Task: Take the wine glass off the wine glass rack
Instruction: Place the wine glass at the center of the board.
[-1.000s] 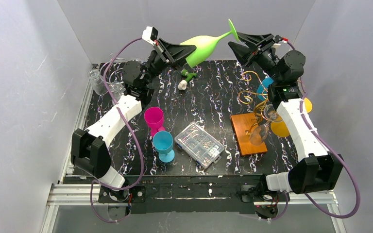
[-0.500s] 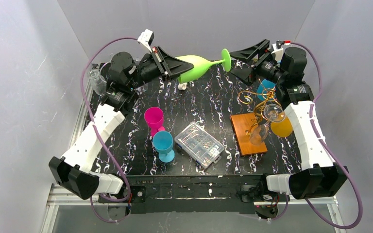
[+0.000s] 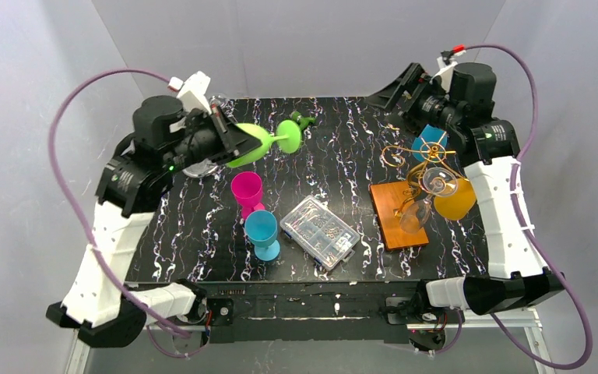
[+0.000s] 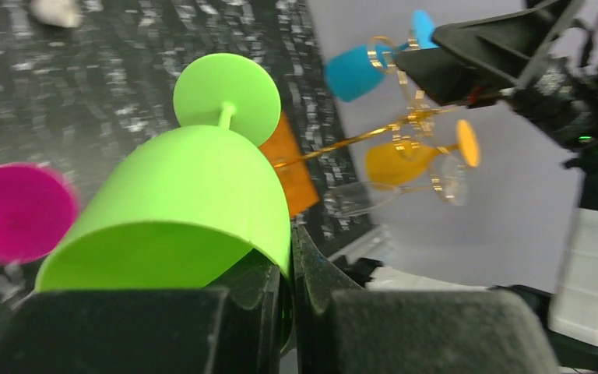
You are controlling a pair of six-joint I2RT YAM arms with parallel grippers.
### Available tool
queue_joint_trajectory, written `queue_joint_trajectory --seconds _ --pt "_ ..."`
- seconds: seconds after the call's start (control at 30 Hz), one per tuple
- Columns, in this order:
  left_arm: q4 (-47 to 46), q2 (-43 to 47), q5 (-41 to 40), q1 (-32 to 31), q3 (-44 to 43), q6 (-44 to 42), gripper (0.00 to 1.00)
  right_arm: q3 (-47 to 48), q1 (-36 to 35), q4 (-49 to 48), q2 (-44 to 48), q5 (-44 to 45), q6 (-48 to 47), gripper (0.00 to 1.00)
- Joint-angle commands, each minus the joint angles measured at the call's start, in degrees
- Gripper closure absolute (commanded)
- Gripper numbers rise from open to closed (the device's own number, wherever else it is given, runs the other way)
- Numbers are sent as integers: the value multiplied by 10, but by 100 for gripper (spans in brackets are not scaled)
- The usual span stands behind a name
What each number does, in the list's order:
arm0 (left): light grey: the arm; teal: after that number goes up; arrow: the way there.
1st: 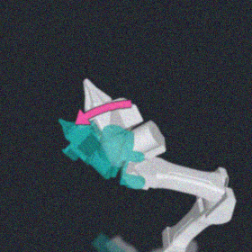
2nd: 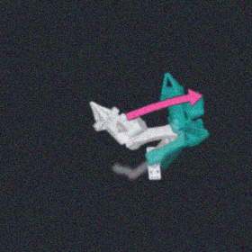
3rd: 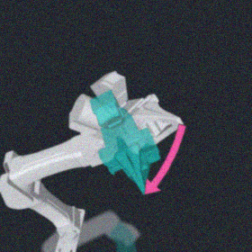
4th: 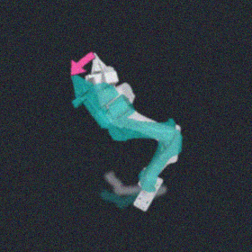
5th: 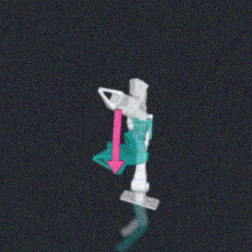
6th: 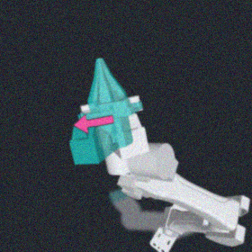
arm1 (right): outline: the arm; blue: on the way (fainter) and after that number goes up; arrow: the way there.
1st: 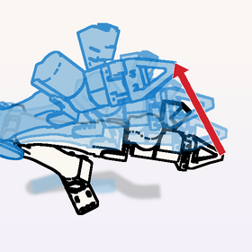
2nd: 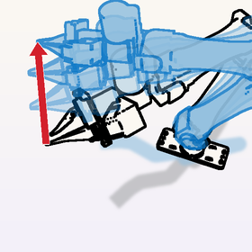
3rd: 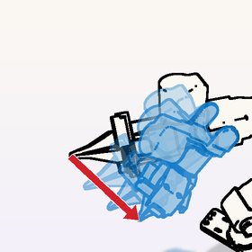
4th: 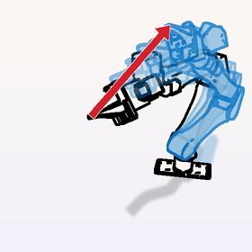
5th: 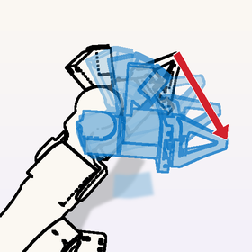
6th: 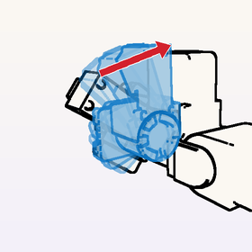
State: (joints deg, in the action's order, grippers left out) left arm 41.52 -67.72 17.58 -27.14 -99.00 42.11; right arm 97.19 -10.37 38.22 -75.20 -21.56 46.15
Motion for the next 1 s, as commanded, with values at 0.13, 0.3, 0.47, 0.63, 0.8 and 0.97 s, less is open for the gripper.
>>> queue_joint_trajectory --seconds 0.13,0.3,0.47,0.63,0.8,0.97 --pt "274 73 -254 -27 -55 -101 100 43 -70 61 -9 105 -94 2" --pt "363 87 -349 -27 -72 -99 100 74 -98 87 -28 116 -127 2" --pt "429 89 -412 -29 -47 -86 100 81 -128 100 -34 146 -144 2" --pt "407 89 -401 -28 65 -88 100 85 -139 98 -28 151 -149 2" --pt "329 65 -346 -23 183 -81 100 89 -142 94 -24 156 -151 2" --pt "252 30 -314 -10 243 -86 100 113 -143 105 -46 152 -157 2"
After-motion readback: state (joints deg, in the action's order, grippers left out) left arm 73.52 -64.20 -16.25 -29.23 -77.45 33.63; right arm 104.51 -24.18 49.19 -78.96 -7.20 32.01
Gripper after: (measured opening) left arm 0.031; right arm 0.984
